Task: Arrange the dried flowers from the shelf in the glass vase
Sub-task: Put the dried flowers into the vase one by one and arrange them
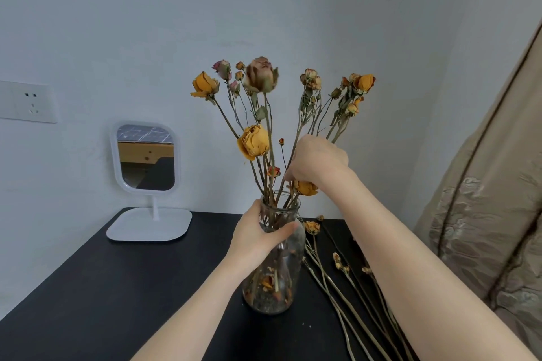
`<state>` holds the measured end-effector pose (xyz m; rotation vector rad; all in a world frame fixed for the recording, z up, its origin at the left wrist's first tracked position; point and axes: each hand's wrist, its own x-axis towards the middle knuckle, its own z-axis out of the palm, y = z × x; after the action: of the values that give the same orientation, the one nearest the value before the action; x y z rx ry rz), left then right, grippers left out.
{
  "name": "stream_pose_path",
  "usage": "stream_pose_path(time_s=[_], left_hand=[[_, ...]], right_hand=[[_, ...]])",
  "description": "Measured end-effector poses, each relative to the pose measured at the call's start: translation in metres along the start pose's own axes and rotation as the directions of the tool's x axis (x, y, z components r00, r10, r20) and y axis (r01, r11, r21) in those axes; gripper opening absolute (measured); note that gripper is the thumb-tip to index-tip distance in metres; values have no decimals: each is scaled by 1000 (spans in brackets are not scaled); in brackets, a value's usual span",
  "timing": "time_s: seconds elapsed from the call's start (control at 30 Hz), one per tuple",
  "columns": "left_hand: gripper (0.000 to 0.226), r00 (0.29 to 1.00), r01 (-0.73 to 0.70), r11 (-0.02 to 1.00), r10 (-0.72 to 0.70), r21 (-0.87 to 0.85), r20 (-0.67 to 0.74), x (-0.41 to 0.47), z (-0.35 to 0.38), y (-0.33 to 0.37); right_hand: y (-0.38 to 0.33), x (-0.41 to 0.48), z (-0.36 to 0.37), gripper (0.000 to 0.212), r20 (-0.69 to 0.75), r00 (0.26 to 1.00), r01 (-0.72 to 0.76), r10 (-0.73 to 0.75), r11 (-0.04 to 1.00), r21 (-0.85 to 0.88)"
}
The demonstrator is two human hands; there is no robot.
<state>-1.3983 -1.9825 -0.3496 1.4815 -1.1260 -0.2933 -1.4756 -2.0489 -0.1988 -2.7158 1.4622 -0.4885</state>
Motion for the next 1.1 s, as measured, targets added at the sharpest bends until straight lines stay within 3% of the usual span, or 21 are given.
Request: stream_pose_path(time_s=[0.3,0.43,0.5,0.6,0.67,0.73,0.8,0.9,0.97,1.1], left_hand=[[34,999,-35,999,35,12,5,1,0,2],[50,998,36,998,-38,-44,-48,-11,0,2],[62,984,68,997,-70,-21,-166,-26,2,-2],[40,930,-2,995,38,98,-367,-60,9,-3],[28,915,-54,985,115,165,-387,-83,19,-4],[21,947,-71,987,113,145,-301,-102,31,-6],[18,993,-35,993,47,111,-106,-112,46,-8],[11,979,64,971,-105,232,172,-112,70,-9],[5,955,108,934,-192,340,224,-104,85,-11],[16,920,222,825,-353,520,168,-85,106,-18]], right_hand=[[23,-24,-13,30,-195,975,160,-106,945,286],[50,-44,-11,25,-247,965,189,-87,886,423],[68,-54,-5,23,-230,971,168,-63,866,470],[100,-65,14,25,-123,992,75,-13,856,511],[122,-72,33,25,-8,999,-28,39,850,526],[143,-77,54,23,91,992,-122,87,845,521],[162,-82,74,18,182,975,-198,123,854,481],[185,-88,100,14,280,948,-265,152,863,431],[196,-92,114,13,322,934,-286,156,866,411],[204,-97,134,13,380,913,-298,148,878,375]])
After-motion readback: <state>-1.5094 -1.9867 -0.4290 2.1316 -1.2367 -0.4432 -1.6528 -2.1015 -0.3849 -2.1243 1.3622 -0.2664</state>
